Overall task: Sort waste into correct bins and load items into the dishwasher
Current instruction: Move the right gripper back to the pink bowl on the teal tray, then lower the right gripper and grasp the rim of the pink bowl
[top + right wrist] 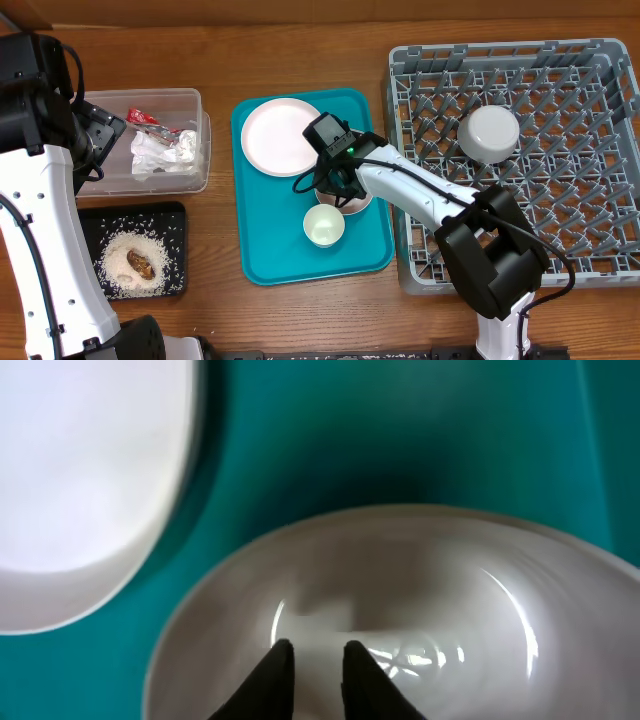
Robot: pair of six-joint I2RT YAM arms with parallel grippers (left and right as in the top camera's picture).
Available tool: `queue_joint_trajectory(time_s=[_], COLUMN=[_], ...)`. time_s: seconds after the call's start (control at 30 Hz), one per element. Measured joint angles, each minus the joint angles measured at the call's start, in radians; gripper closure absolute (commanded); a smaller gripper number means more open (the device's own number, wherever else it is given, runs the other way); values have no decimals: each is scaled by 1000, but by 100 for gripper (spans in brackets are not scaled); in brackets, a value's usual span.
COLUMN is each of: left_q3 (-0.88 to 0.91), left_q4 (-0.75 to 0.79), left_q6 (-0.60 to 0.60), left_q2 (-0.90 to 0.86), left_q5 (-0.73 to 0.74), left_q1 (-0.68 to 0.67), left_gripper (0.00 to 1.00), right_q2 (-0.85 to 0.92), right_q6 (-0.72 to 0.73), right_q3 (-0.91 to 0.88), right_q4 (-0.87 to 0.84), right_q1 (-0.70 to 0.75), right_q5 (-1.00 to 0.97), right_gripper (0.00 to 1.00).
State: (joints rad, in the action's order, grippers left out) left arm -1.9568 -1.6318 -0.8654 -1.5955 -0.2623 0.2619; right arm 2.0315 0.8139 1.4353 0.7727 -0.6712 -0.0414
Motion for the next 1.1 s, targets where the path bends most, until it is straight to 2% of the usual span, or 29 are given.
queue_joint_trajectory(time_s=[0.1,0.33,0.53,0.6,0.63,0.7,0.77,0.9,1.1], left_q3=[0,0,0,0,0,0,0,0,0], left_q4=[0,0,0,0,0,0,0,0,0], left_q6=[0,0,0,0,0,0,0,0,0], left_q2=[0,0,0,0,0,0,0,0,0], left_q5=[0,0,0,0,0,0,0,0,0], left_q1=[0,0,0,0,0,0,0,0,0], left_gripper=[0,0,0,0,0,0,0,0,0], right_q2=[1,1,0,-2,-4,-15,-23,-22,-22], right_q6=[-4,-42,-112,-131,-138,-168,-198,-220,-235], right_q3=[30,222,434,497,523,544,551,548,461], right_q4=[62,156,311,357,378,407,463,581,536], right_q1=[0,3,48,84,108,148,183,197,186], right_q5=[0,8,48,61,71,92,96,52,18], right_gripper=[96,96,96,82,66,54,50,50,50])
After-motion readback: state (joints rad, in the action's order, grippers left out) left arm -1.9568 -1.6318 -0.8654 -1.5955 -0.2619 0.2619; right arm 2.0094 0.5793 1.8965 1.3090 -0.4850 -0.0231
